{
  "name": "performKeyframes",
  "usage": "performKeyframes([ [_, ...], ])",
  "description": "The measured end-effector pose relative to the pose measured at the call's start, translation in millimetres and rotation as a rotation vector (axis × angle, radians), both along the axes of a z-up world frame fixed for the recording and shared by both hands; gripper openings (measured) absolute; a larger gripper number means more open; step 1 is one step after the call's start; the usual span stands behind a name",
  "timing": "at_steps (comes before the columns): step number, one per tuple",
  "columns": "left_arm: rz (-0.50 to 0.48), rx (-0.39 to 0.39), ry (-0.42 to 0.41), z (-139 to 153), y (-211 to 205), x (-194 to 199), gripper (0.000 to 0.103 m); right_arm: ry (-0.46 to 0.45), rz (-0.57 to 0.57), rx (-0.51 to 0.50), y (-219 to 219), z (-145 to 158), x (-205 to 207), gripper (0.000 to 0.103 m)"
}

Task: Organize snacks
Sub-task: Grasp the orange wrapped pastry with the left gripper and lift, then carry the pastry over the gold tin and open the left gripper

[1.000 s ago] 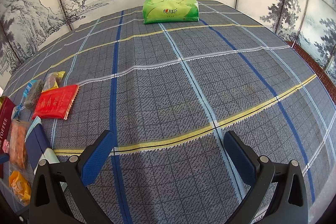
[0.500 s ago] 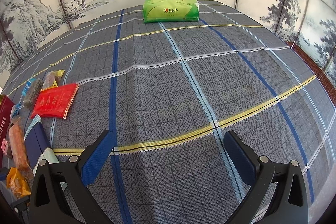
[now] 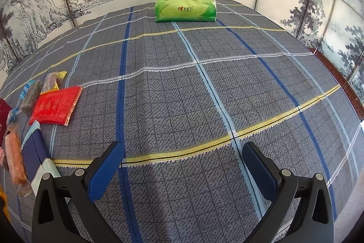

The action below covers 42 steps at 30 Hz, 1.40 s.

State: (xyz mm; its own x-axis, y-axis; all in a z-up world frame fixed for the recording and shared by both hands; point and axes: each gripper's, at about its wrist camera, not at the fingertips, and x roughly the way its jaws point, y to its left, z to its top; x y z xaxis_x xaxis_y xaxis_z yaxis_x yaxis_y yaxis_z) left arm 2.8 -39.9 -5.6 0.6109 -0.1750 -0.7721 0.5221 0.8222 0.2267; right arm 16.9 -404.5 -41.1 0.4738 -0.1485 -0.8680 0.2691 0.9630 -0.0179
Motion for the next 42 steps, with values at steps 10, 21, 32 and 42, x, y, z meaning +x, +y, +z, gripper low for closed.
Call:
performKeyframes([
  [10,0.112,-0.029,-0.043,19,32,-2,0.03,0.006,0.002,-0.007,-1,0,0,0.103],
  [21,0.255,-0.083,-0.069,34,83,1,0.03,0.011,-0.006,-0.007,-1,-1,-1,0.103],
  [32,0.511,-0.121,-0.081,61,198,51,0.03,0.012,-0.006,-0.009,-1,0,-1,0.103],
  [42,0.6,-0.108,0.067,15,244,119,0.03,-0.081,0.059,-0.064,13,17,-13,0.103],
])
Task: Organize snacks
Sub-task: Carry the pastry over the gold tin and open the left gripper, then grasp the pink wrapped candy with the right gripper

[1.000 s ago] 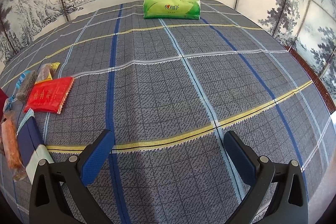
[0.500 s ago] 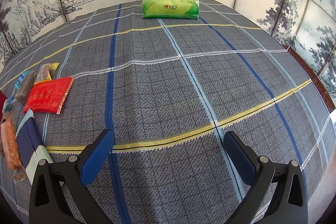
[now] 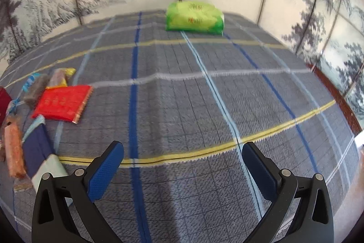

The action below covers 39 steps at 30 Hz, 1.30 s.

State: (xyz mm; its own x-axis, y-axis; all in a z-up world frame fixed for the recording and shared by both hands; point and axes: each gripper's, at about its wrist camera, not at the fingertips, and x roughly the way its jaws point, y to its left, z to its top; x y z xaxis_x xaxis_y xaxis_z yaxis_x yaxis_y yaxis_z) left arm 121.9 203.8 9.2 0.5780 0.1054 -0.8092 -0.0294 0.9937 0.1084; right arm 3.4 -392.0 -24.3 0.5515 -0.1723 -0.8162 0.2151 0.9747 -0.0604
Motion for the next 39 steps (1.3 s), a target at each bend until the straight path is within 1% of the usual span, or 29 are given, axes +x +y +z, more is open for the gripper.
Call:
performKeyframes([
  [2,0.002,-0.009,0.009,-6,4,6,0.03,-0.061,0.047,0.029,7,12,-12,0.103],
  [4,0.008,-0.015,0.017,-10,8,12,0.03,-0.108,0.117,0.062,19,24,-24,0.103],
  [5,0.009,-0.019,0.023,-11,10,15,0.03,-0.116,0.157,0.072,27,29,-27,0.102],
  [8,0.013,-0.011,0.036,-14,13,23,0.03,-0.138,0.323,0.098,61,46,-37,0.096],
  [11,0.02,-0.017,0.048,-17,18,30,0.031,-0.133,0.514,0.108,107,60,-43,0.09],
  [13,0.005,-0.026,0.066,-20,19,36,0.033,-0.122,0.625,0.135,136,64,-44,0.085],
  [15,-0.002,-0.021,0.075,-23,19,39,0.034,-0.096,0.735,0.147,167,65,-44,0.081],
  [17,-0.008,-0.018,0.077,-24,20,42,0.035,-0.065,0.841,0.135,197,64,-44,0.076],
  [19,-0.003,-0.059,0.088,-23,25,43,0.042,-0.038,0.936,0.128,223,63,-38,0.074],
  [20,0.003,-0.097,0.083,-21,29,41,0.048,-0.033,0.969,0.123,233,63,-37,0.073],
  [21,0.005,-0.13,0.071,-17,32,37,0.055,-0.022,0.996,0.121,241,60,-32,0.072],
  [22,0.005,-0.155,0.06,-13,34,32,0.059,-0.008,1.024,0.124,249,58,-27,0.072],
  [23,0.011,-0.165,0.046,-8,35,24,0.069,0.006,1.05,0.123,257,57,-24,0.072],
  [24,0.019,-0.167,0.033,-3,35,18,0.073,0.021,1.075,0.122,261,55,-20,0.071],
  [25,0.018,-0.175,0.018,2,36,10,0.073,0.037,1.109,0.117,270,54,-18,0.071],
  [26,0.005,-0.192,0.0,9,35,-2,0.075,0.054,1.131,0.115,268,52,-15,0.071],
  [27,0.0,-0.197,-0.01,14,35,-11,0.082,0.067,1.15,0.108,272,50,-13,0.071],
  [29,0.027,-0.185,-0.039,22,35,-32,0.088,0.097,1.182,0.102,276,43,-7,0.069],
  [31,0.044,-0.151,-0.092,30,31,-53,0.092,0.124,1.206,0.102,280,34,1,0.065],
  [32,0.052,-0.129,-0.123,33,29,-64,0.102,0.137,1.214,0.1,281,31,5,0.063],
  [34,0.049,-0.133,-0.182,40,26,-87,0.102,0.166,1.234,0.099,281,25,12,0.06],
  [36,0.025,-0.15,-0.187,43,25,-99,0.102,0.186,1.248,0.081,283,20,15,0.059],
  [39,0.032,-0.155,-0.214,43,25,-117,0.102,0.224,1.266,0.06,288,12,24,0.058],
])
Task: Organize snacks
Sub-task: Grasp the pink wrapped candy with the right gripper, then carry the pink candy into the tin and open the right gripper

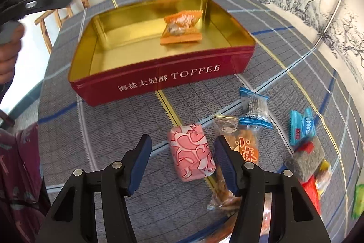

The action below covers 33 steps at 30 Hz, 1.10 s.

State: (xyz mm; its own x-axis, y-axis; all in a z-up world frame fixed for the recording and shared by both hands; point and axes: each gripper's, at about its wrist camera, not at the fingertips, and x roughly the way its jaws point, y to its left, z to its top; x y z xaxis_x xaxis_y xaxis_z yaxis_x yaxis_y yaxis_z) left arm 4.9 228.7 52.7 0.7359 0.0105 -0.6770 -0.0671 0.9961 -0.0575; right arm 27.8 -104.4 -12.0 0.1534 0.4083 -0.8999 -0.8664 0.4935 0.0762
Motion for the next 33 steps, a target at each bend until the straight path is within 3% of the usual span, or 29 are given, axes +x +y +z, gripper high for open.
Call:
performKeyframes([
  [7,-0.002,-0.012,-0.141,6,2,-35,0.102,0.041,-0.025,-0.039,5,-11,7,0.042],
  [9,0.023,-0.005,-0.164,8,2,-40,0.102,0.049,-0.07,-0.028,2,-12,9,0.031],
  [13,0.037,0.046,-0.144,12,0,-42,0.102,0.074,-0.162,0.035,-10,-9,-1,0.03],
  [21,0.087,0.102,-0.126,10,3,-51,0.102,0.101,-0.327,0.252,-32,20,-33,0.03],
  [28,0.103,0.142,-0.115,8,5,-56,0.102,0.103,-0.364,0.382,-20,64,-21,0.03],
  [33,0.117,0.119,-0.073,4,15,-53,0.102,0.091,-0.344,0.393,9,79,2,0.03],
])
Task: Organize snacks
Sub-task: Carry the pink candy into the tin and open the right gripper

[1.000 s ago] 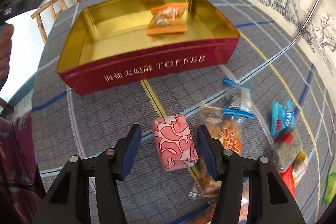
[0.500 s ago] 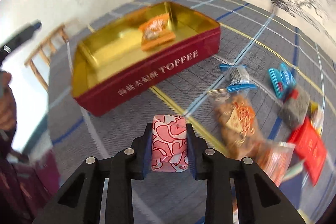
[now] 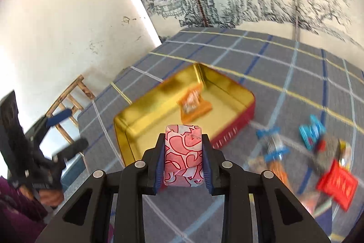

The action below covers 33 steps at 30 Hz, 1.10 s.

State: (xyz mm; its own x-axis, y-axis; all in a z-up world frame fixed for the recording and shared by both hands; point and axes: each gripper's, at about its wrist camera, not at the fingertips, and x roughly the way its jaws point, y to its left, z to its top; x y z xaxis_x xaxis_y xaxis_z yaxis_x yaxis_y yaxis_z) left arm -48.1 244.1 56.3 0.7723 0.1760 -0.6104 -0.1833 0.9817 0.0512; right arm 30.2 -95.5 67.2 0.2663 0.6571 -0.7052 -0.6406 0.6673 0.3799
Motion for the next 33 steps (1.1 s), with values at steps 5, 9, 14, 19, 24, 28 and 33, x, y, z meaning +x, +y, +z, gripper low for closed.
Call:
performKeyframes([
  [5,0.021,0.001,0.03,-6,9,2,0.102,-0.007,0.0,-0.028,32,4,27,0.03],
  [9,0.033,-0.007,0.049,-10,18,3,0.102,0.016,-0.026,-0.068,53,-7,51,0.03],
  [14,0.029,-0.015,0.091,-18,26,8,0.102,0.036,-0.04,-0.135,71,-29,77,0.03],
  [19,0.038,-0.039,0.114,-25,36,12,0.102,0.039,-0.052,-0.225,84,-47,95,0.03],
  [24,0.041,-0.057,0.123,-28,45,15,0.102,0.074,-0.053,-0.279,94,-63,105,0.03],
  [28,0.034,-0.06,0.131,-30,46,16,0.102,0.085,-0.067,-0.348,102,-76,111,0.03],
  [33,0.03,-0.067,0.136,-31,46,17,0.102,0.095,-0.042,-0.391,117,-86,113,0.03],
])
